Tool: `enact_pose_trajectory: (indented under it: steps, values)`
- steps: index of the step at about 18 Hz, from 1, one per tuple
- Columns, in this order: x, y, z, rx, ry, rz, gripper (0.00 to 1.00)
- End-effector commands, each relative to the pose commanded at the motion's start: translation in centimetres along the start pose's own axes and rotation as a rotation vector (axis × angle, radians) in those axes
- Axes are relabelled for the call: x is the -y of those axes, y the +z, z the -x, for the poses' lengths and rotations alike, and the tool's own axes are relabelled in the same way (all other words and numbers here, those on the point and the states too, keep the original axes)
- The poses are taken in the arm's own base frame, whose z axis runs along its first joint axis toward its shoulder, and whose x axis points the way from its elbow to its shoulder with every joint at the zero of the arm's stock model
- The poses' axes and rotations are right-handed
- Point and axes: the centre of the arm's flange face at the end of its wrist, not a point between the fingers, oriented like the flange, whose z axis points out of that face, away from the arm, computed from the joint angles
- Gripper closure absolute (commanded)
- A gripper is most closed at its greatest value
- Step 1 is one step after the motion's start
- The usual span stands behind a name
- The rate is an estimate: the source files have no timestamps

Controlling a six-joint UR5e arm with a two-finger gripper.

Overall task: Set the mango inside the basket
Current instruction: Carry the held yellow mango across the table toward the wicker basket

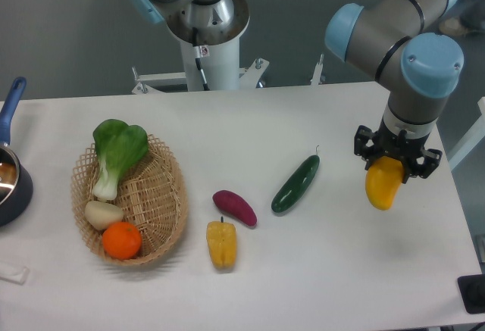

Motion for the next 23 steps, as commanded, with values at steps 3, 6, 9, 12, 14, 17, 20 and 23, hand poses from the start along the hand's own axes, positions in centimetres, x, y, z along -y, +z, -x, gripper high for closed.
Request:
enact_pose_trajectory:
  steps: [3, 6, 9, 12, 14, 17, 20, 23]
  values:
    - [0.1, 0.0, 0.0, 0.001, 0.002, -0.001, 0.67]
    - [0.1, -0.1, 0.0, 0.002, 0.001, -0.003, 0.66]
    - [0.5, 0.0, -0.1, 0.001, 0.006, -0.006, 0.66]
    - [0.8, 0.2, -0.5, -0.008, 0.009, -0.016, 0.66]
    - [2.2, 0.2, -1.5, -0.016, 0.027, -0.032, 0.66]
    - [3.9, 0.0, -3.2, -0.025, 0.058, -0.044, 0.66]
    - [6.1, -0.8, -6.1, -0.025, 0.087, -0.053, 0.66]
    - [9.0, -1.1, -9.2, -0.028, 0.084, -0.060, 0.66]
